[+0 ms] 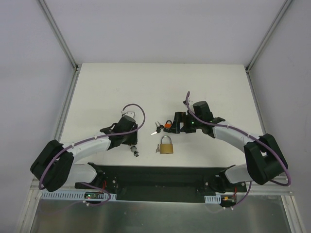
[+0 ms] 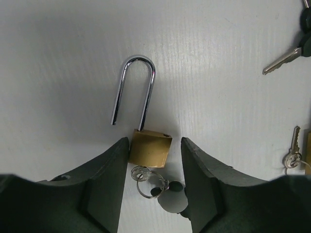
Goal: Lock with the key
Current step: Adjust the lock at the center of the board.
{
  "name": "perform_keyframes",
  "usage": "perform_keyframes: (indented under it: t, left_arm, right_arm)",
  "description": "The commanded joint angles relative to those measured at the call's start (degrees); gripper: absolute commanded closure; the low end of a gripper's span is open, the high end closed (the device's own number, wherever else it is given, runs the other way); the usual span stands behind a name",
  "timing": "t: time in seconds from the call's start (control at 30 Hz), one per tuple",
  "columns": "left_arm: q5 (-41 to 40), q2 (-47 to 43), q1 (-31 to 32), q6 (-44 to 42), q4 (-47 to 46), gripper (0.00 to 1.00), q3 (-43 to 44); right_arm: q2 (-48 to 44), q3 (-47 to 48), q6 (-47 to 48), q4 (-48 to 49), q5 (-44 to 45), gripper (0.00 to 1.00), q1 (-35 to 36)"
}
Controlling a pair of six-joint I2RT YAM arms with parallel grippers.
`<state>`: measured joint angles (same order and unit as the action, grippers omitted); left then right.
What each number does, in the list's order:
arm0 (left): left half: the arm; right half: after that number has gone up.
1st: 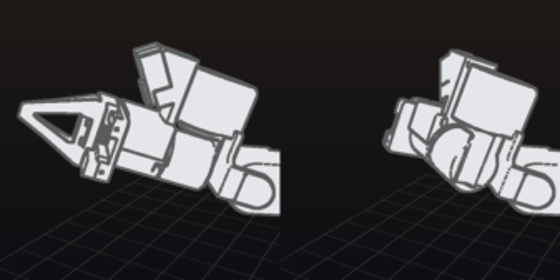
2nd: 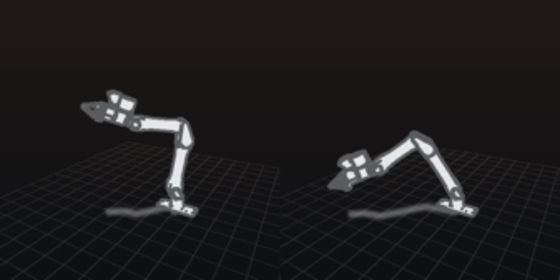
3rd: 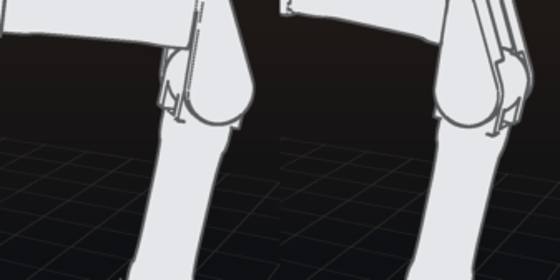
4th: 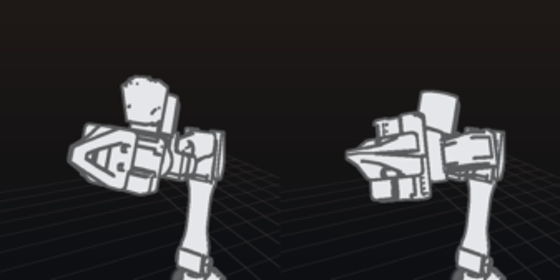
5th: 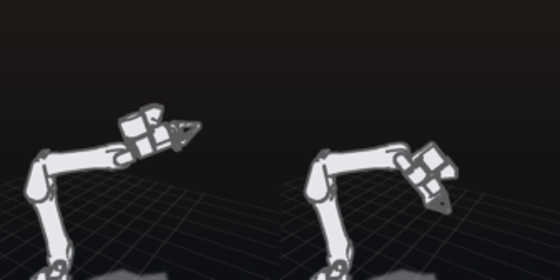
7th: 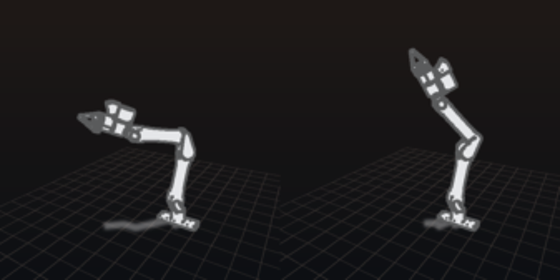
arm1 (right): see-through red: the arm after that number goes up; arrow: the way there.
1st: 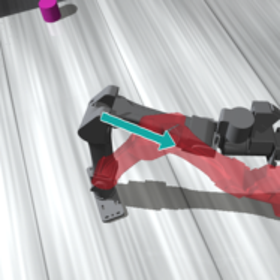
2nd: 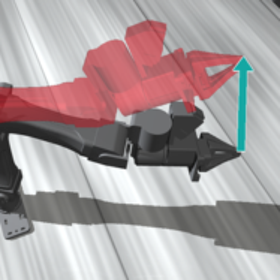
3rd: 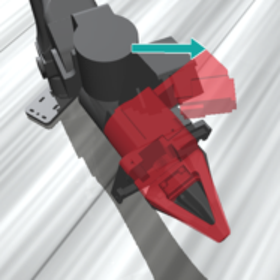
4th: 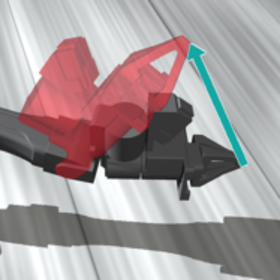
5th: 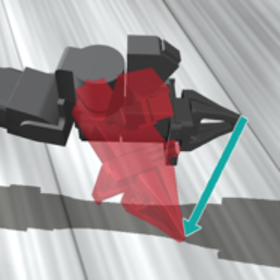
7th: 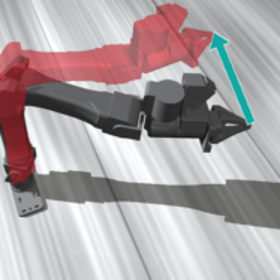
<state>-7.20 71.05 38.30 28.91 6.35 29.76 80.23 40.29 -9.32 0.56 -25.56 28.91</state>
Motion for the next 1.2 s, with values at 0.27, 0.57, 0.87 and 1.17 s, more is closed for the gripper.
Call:
perform_keyframes:
  t: [0.27,0.57,0.87,1.17]
  left_arm:
    - [-3.3,8.7,2.2,-1.0,5.0,0.89,5.6]
    - [-4.6,3.0,2.6,-2.6,5.3,1.0,6.5]
    - [-3.6,-5.6,2.6,-6.0,5.3,1.0,7.4]
    - [0.3,-2.1,2.5,-7.8,5.3,0.53,8.2]
  right_arm:
    - [-0.5,2.4,0.9,0.0,-0.3,0.03,-0.3]
    - [-1.7,3.8,1.1,-0.3,-0.6,0.03,-0.4]
    - [-3.5,7.4,0.4,1.3,-2.8,0.03,-0.6]
    - [-3.4,8.2,0.2,1.9,-3.7,0.04,-0.6]
